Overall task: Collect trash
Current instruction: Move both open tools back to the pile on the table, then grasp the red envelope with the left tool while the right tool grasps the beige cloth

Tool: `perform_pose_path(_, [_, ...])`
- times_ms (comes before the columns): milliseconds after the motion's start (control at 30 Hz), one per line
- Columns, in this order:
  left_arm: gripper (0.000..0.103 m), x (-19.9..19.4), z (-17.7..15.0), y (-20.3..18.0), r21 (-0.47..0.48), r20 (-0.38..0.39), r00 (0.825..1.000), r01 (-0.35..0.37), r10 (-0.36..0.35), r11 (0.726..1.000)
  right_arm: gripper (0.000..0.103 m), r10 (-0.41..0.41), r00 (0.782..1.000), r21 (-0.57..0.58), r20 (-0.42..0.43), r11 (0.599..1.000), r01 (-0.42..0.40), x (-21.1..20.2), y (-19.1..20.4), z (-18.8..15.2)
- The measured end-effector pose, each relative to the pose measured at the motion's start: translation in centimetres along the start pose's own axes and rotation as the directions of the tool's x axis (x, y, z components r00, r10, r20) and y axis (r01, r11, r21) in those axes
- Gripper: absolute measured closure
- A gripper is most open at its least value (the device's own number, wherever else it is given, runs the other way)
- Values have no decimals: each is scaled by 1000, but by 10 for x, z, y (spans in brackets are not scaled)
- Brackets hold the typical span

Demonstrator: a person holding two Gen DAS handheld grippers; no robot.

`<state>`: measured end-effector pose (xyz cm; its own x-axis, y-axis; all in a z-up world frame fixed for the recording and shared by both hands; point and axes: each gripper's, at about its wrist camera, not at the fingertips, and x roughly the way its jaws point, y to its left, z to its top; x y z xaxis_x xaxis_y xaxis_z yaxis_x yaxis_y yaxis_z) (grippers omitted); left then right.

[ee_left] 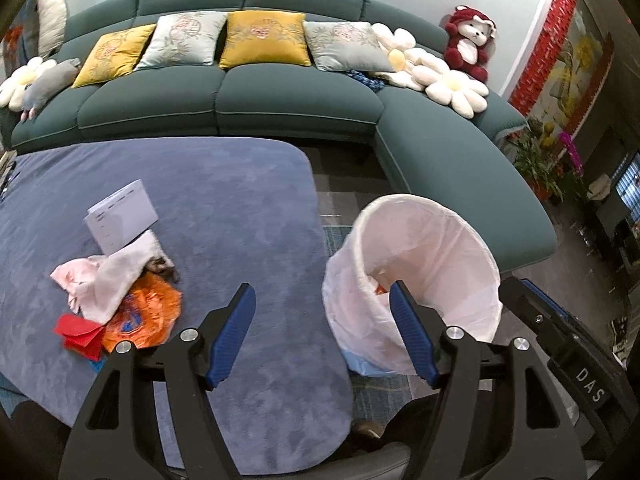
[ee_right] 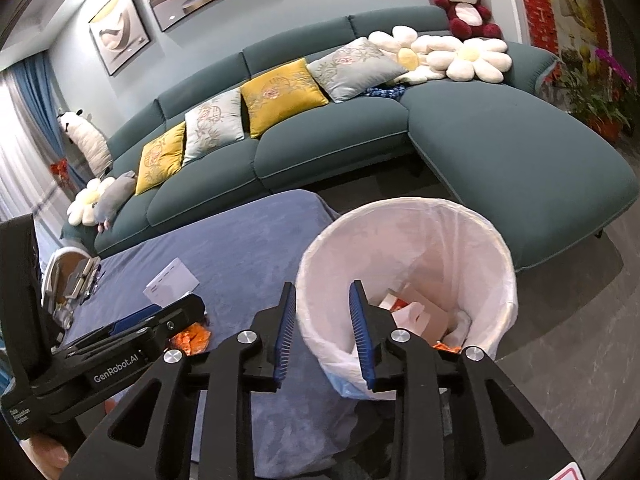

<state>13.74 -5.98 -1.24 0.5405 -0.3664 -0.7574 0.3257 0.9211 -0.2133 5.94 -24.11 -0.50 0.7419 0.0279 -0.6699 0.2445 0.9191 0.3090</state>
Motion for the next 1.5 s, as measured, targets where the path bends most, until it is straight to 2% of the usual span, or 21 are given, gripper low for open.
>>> perform_pose_path(400, [32, -15, -16, 62, -102, 3, 997, -80, 81, 992, 74, 35, 999, -80, -39, 996, -38, 6, 48, -16])
perform_pose_path(500, [25, -19, -20, 80, -139, 3, 994, -109, 110, 984, 74, 46, 998, -97, -53, 994, -51, 10, 61, -21])
perform_pose_path(700, [20, -24, -33, 119, -200, -12, 987, -160, 161, 967, 74, 68, 994, -131, -90, 988, -79, 22, 92, -33])
perform_pose_path(800, [16, -25, -41, 141, -250, -24, 982, -188, 188, 950, 74, 77, 991, -153, -107, 984, -93, 27, 107, -39])
perform_pose_path(1067, [15, -25, -61, 194, -355, -76, 969, -245, 233, 902, 74, 97, 981, -204, -168, 970, -131, 47, 148, -56])
perform_pose_path(1500, [15, -9, -85, 264, -528, -181, 953, -303, 244, 793, 74, 121, 957, -231, -264, 955, -184, 91, 191, -76])
